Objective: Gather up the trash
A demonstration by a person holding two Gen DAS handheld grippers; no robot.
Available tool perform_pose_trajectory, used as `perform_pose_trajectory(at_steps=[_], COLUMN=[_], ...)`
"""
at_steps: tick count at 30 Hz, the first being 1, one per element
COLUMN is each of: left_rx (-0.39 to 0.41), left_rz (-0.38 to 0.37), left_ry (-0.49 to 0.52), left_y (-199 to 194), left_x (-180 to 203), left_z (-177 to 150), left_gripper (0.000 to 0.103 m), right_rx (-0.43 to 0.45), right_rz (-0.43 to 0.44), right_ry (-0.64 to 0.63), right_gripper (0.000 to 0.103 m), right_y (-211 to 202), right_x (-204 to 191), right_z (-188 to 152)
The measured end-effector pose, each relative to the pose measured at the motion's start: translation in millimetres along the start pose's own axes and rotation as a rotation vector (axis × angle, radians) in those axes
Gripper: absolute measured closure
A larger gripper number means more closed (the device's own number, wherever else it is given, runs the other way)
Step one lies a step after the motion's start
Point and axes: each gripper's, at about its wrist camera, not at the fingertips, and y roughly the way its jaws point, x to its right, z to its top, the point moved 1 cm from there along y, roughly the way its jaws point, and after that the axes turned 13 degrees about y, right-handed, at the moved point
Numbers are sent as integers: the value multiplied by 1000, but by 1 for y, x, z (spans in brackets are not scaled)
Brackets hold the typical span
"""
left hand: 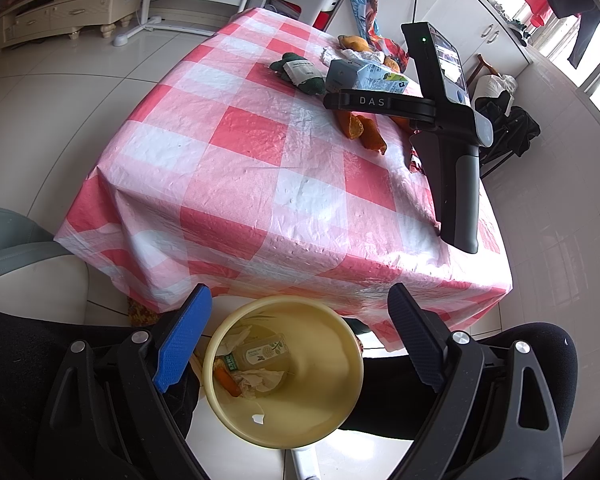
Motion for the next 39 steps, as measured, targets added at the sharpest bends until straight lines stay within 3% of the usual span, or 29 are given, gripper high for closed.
perform_pose_trajectory(at_steps=[4,14,19,26,31,39], left_rx=[9,120,107,140,145,126], left_rz=[5,146,189,238,278,318], left_ry=[-7,68,141,144,84,106], left_y=[-2,-35,-38,-49,-47,-40], left_x=[-1,-10,4,3,-12,-12], left_z=[0,4,1,-3,5,7], left_gripper=[17,16,14,9,9,9], right_rx=[0,0,0,0,0,0], right_rz=[0,0,0,0,0,0], right_ry=[0,0,0,0,0,0], right_gripper=[5,5,5,5,5,5], right_y=[0,0,0,0,0,0], right_x=[0,0,0,0,0,0], right_z=[0,0,0,0,0,0])
